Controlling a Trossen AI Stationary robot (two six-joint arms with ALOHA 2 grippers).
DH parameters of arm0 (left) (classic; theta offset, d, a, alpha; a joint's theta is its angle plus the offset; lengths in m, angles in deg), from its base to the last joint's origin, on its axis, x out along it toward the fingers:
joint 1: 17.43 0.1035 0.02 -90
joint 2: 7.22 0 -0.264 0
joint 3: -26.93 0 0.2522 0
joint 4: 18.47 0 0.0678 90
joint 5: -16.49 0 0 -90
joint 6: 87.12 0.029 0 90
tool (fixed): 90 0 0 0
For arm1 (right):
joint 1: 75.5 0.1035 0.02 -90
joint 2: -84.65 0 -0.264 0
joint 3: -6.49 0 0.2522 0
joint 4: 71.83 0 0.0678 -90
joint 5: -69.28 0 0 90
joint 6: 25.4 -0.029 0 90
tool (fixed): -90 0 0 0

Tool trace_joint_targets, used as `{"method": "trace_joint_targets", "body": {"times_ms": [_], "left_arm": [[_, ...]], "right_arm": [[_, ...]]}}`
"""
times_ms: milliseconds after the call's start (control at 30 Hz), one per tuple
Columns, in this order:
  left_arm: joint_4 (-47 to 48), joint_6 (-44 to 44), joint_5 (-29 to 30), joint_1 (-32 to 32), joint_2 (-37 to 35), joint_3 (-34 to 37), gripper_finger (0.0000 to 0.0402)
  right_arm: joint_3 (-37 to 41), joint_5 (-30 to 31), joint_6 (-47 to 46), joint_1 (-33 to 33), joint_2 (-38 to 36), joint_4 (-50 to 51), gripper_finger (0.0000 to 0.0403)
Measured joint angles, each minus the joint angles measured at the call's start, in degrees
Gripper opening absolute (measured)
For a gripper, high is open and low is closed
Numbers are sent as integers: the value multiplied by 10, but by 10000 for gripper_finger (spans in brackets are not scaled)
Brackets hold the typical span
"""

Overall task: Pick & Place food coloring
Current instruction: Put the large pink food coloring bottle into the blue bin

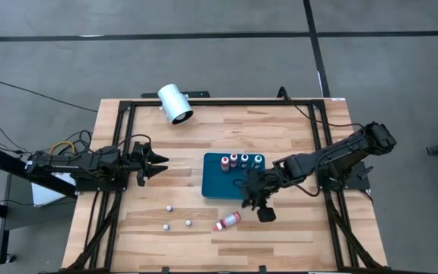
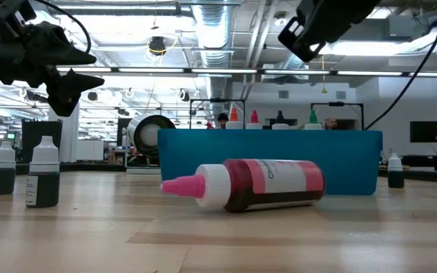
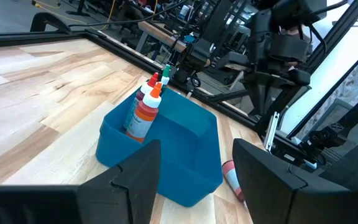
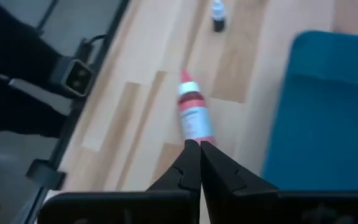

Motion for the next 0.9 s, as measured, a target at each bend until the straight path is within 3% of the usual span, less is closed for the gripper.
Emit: {"method": "trace_joint_targets", "body": {"times_ms": [200,500,900], "left_arm": [[2,-8,0,0,0,0,193],[34,-8,-36,0,0,-1,193],[28,30,-89,0,0,-1,193]], "right_arm": [[-20,-10,47,-4,12,-1,37],[-170,-7,111,-4,124,117,130],[-423,-5,99,11,322,258,129]]}}
